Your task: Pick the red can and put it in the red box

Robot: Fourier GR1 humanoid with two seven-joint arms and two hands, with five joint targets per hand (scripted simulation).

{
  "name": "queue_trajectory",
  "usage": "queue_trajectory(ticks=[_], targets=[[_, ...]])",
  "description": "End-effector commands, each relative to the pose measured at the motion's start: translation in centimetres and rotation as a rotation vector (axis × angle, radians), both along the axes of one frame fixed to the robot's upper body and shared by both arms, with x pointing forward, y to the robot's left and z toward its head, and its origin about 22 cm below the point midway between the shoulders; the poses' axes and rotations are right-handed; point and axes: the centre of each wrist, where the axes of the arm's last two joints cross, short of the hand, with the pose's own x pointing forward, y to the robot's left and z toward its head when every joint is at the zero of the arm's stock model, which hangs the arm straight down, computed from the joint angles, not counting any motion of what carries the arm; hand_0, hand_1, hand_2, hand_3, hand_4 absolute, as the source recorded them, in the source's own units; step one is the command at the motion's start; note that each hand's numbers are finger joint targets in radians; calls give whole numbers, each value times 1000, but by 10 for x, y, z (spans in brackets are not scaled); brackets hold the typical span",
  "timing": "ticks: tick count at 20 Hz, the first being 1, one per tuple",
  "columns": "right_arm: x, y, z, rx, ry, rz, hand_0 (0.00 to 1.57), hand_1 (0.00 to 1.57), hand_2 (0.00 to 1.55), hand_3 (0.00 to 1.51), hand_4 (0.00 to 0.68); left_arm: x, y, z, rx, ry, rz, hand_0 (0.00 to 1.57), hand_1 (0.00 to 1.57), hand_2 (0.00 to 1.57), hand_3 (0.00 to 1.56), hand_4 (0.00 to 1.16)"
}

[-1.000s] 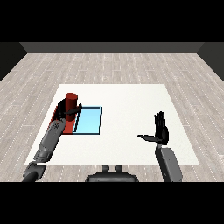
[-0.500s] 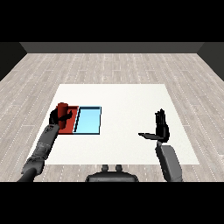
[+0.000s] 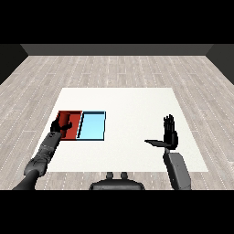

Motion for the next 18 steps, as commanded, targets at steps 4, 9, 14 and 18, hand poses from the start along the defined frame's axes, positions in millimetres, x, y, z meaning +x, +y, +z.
queue_trajectory(ticks=[4,9,14,18], targets=[[-5,8,0,18,-3,40,0,0,0,0,0,-7,14,-2,35,181,-105,0,0,0,0,654],[0,23,-2,23,-59,44,0,0,0,0,0,-9,27,4,78,297,-97,0,0,0,0,0],[-20,-4,-12,29,-53,46,0,0,0,0,0,3,3,3,17,228,2,0,0,0,0,0],[-17,0,1,17,-68,68,0,0,0,0,0,5,13,14,-64,-156,40,0,0,0,0,0]])
